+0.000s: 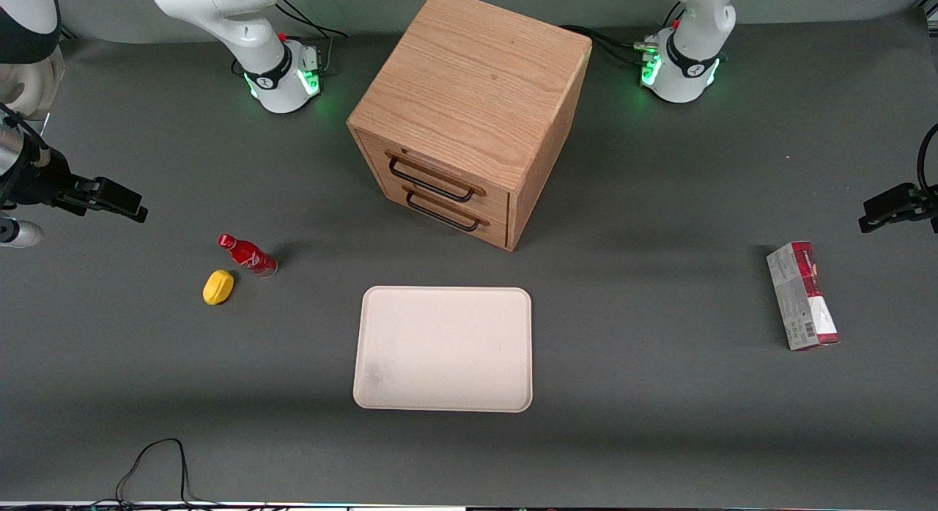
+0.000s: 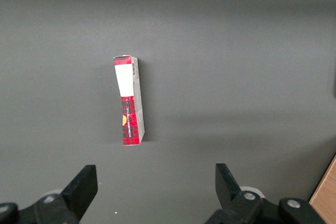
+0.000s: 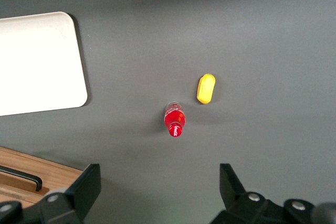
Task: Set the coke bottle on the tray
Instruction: 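Move the open right gripper toward the red Coca-Cola bottle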
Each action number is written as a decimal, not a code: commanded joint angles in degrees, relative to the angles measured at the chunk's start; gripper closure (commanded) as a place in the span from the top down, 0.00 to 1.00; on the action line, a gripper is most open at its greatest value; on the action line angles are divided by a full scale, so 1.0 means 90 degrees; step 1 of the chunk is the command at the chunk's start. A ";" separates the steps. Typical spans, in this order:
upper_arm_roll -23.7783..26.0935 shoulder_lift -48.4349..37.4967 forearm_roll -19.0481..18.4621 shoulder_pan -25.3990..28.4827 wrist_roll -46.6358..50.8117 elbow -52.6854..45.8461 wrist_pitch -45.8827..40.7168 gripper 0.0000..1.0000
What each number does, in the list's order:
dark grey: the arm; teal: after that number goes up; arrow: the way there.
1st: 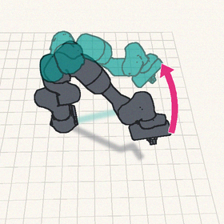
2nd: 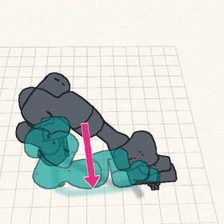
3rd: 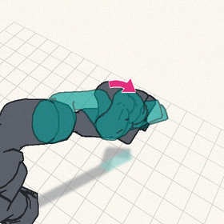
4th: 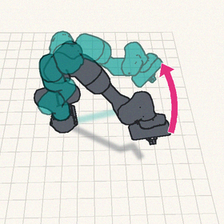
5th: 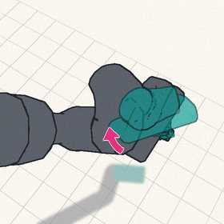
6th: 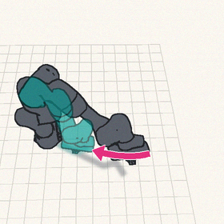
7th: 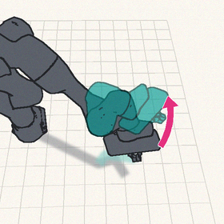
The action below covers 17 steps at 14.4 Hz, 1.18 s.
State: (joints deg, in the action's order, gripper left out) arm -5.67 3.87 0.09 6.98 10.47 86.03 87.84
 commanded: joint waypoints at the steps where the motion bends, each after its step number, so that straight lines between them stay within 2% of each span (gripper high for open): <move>1: 0.0024 0.0107 0.0146 -0.0043 -0.0128 -0.0233 -0.0160 1.00; 5: 0.0024 0.0184 0.0156 -0.0043 -0.0050 -0.0117 -0.0150 1.00; 9: 0.0034 0.0058 0.0156 -0.0053 -0.0196 0.1110 0.0365 1.00; 12: 0.0034 -0.0517 0.0156 -0.0033 -0.0419 0.2662 0.1711 1.00; 17: 0.0044 -0.0743 0.0147 0.0006 -0.0636 0.4607 0.3956 1.00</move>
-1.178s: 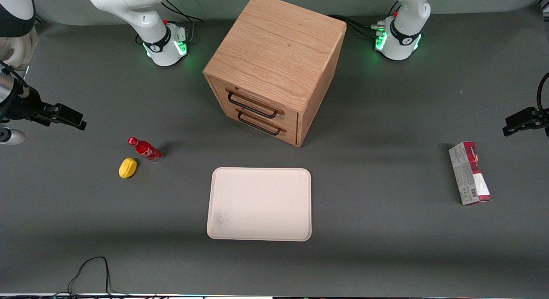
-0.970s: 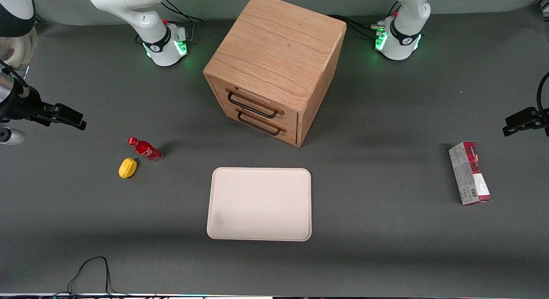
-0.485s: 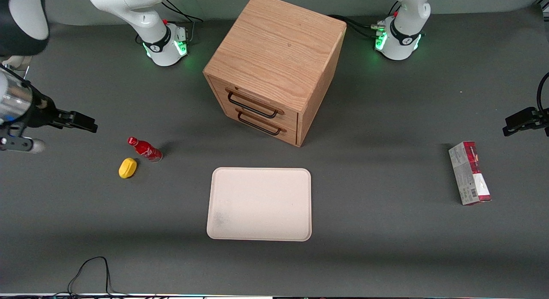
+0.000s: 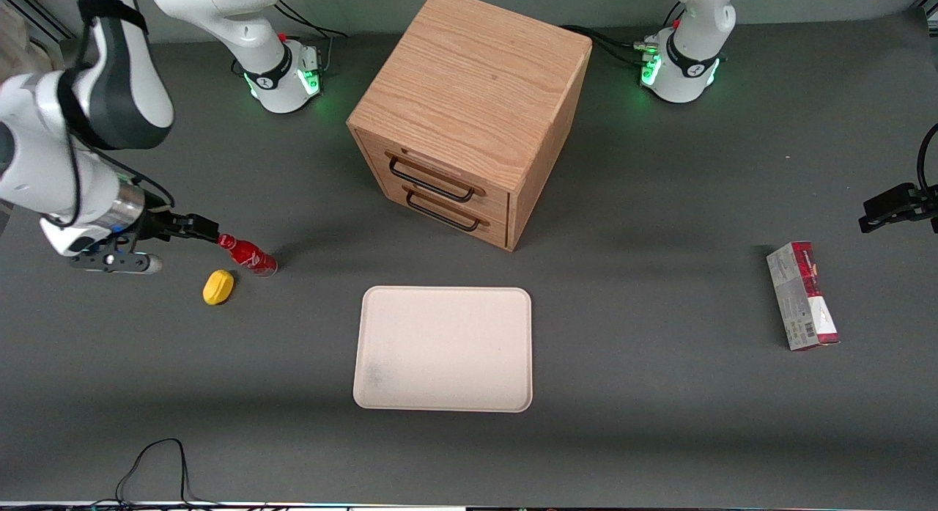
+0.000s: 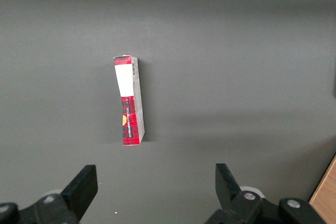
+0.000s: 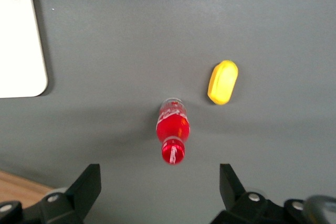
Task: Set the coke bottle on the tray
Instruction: 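Move the open right gripper toward the red Coca-Cola bottle, then lower the right gripper around the bottle and close on it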
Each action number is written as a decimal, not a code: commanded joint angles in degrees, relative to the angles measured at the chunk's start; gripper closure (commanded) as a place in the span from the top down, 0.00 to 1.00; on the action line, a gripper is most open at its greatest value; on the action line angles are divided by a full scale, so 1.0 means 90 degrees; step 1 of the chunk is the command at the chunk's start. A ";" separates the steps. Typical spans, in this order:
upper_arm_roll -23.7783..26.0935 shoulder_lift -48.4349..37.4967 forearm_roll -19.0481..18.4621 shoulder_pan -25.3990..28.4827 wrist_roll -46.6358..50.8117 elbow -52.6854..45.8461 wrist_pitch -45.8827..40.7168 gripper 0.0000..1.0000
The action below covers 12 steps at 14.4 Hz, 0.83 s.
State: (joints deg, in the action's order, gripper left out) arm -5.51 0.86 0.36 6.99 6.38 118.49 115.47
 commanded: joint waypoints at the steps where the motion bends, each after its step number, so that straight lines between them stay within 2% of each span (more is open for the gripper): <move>1: 0.0035 -0.0398 0.0116 0.0004 -0.0181 0.1294 0.1306 1.00; 6: 0.0045 -0.0213 0.0116 -0.0006 -0.0269 0.2311 0.3046 1.00; 10: 0.0045 -0.0037 0.0116 -0.0015 -0.0269 0.2410 0.3420 1.00; 11: 0.0036 -0.0037 0.0107 -0.0015 -0.0269 0.2410 0.3410 0.99; 12: 0.0036 -0.0037 0.0116 -0.0015 -0.0269 0.2410 0.3410 0.89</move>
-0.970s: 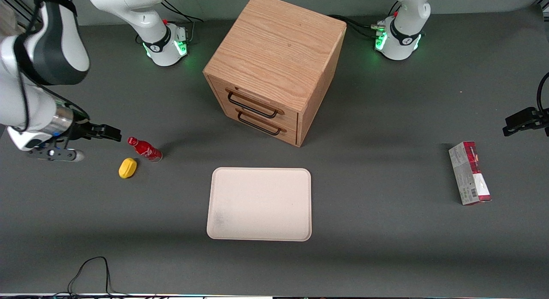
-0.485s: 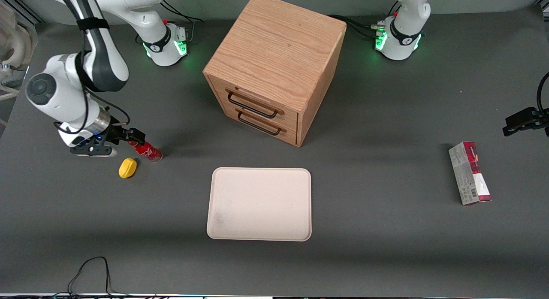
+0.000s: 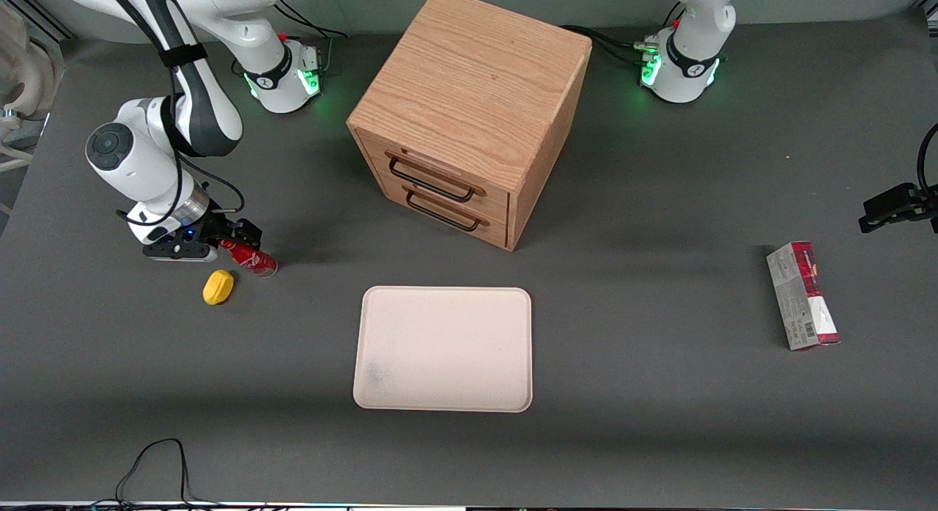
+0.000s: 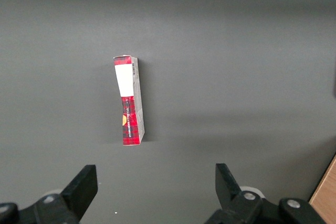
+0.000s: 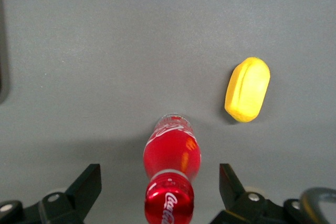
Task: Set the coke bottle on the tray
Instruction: 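Lower the right gripper around the bottle and close on it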
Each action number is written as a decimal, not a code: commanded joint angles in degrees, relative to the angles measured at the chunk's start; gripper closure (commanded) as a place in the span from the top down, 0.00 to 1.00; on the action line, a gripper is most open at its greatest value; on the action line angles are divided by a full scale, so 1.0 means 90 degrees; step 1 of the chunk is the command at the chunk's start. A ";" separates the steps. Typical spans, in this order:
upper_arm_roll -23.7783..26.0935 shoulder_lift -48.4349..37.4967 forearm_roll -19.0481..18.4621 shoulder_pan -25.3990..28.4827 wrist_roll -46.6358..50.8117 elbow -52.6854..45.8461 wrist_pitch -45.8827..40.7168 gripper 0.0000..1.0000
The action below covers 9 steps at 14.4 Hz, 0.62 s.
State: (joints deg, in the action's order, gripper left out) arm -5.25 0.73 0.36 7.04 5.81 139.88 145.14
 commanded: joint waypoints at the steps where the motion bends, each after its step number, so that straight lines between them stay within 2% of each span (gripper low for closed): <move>1: 0.0007 -0.0022 0.0116 -0.0020 -0.0206 0.0025 0.0084 0.72; 2: 0.0007 -0.0032 0.0107 -0.0020 -0.0206 0.0025 0.0055 0.40; 4: 0.0007 -0.0032 0.0087 -0.0020 -0.0216 0.0015 0.0026 0.04; 5: 0.0007 -0.0032 0.0097 -0.0020 -0.0274 0.0015 0.0016 0.00; 9: 0.0007 -0.0032 0.0077 -0.0030 -0.0265 -0.0364 -0.0539 0.00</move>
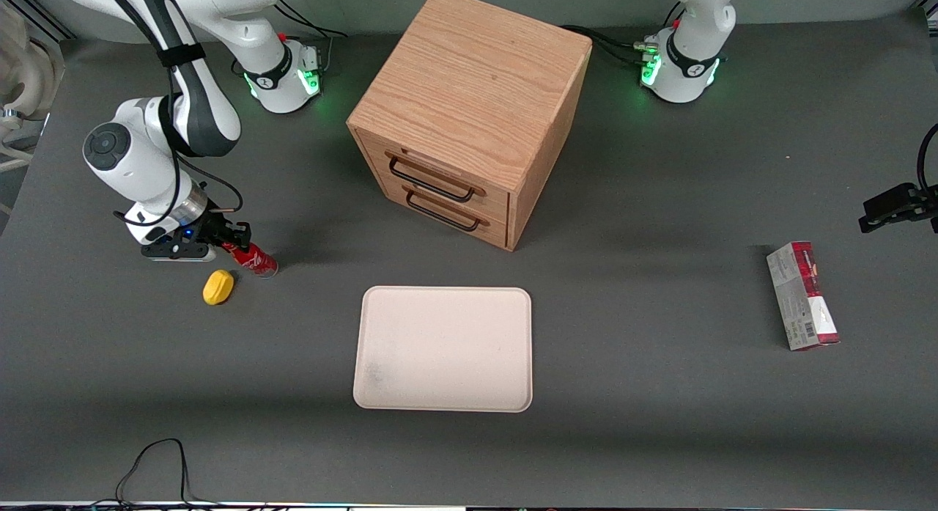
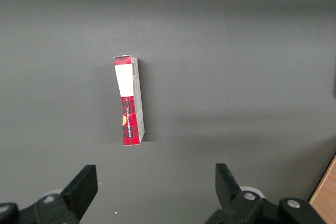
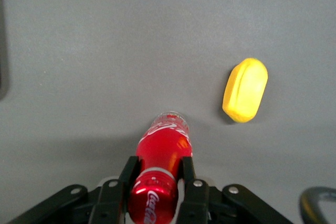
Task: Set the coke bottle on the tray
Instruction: 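Lower the right gripper around the bottle and close on it, then lift the bottle and carry it with the right gripper over the white tray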
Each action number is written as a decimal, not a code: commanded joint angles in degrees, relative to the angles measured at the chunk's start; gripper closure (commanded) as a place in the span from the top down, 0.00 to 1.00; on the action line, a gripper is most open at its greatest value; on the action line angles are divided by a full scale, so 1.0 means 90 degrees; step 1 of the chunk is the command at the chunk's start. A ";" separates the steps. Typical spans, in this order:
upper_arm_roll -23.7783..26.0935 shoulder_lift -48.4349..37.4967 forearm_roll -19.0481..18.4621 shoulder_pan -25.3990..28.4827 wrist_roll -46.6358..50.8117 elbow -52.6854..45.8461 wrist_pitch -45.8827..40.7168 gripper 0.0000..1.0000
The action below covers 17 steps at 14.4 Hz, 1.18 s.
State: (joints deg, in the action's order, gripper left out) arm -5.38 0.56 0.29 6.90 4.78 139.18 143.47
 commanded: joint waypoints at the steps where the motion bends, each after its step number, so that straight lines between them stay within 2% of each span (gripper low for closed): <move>1: 0.0032 -0.0004 0.0105 -0.0015 -0.0083 -0.0559 -0.0635 0.00; 5: 0.0032 0.0288 0.0115 -0.0054 0.0045 -0.2324 -0.2459 0.00; 8: 0.0148 0.0542 0.0124 -0.0073 0.0609 -0.3692 -0.3409 0.00; 11: 0.0304 0.1292 0.0144 -0.0083 0.0738 -0.5662 -0.4696 0.00; 14: 0.0801 0.1880 0.0125 -0.0190 0.0758 -0.7325 -0.5821 0.00; 17: 0.1406 0.2221 0.0095 -0.0210 0.1459 -0.8332 -0.6048 0.00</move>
State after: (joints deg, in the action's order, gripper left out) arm 3.45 15.99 0.57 5.96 13.94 74.27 92.19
